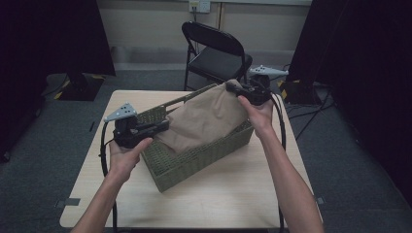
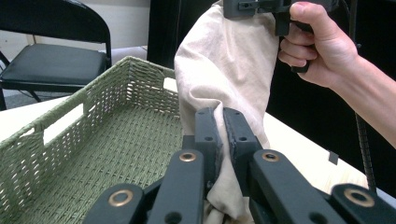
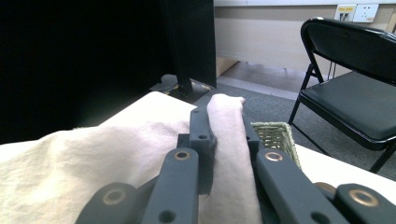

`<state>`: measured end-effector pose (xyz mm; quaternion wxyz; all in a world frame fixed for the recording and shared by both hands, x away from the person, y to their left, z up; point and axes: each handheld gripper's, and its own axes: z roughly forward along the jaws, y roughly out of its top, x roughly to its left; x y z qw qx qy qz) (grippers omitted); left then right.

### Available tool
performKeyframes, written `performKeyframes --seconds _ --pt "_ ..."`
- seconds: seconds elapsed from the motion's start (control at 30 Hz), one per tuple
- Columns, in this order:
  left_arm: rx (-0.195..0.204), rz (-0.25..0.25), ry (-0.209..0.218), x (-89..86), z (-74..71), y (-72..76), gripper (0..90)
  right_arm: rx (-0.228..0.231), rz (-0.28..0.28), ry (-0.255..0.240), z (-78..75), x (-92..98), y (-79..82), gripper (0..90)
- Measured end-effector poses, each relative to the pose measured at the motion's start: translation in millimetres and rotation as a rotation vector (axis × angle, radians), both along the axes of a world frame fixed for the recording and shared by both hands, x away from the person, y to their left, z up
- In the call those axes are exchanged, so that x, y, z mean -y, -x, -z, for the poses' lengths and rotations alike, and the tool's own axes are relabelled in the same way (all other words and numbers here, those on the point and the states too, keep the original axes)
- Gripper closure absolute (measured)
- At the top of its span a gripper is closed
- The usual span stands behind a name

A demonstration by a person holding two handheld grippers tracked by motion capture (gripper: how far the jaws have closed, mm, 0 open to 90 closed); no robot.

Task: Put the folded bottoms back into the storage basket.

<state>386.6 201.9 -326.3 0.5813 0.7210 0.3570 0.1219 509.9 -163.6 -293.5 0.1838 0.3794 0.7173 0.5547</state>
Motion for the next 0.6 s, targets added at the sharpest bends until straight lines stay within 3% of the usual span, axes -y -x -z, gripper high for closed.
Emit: performKeyframes --seconds 0.6 --pt "-0.075 -0.037 -0.013 -8.4 33.0 -16.6 85.7 -0.029 0.007 0.034 27.4 -15.1 -15.1 83.1"
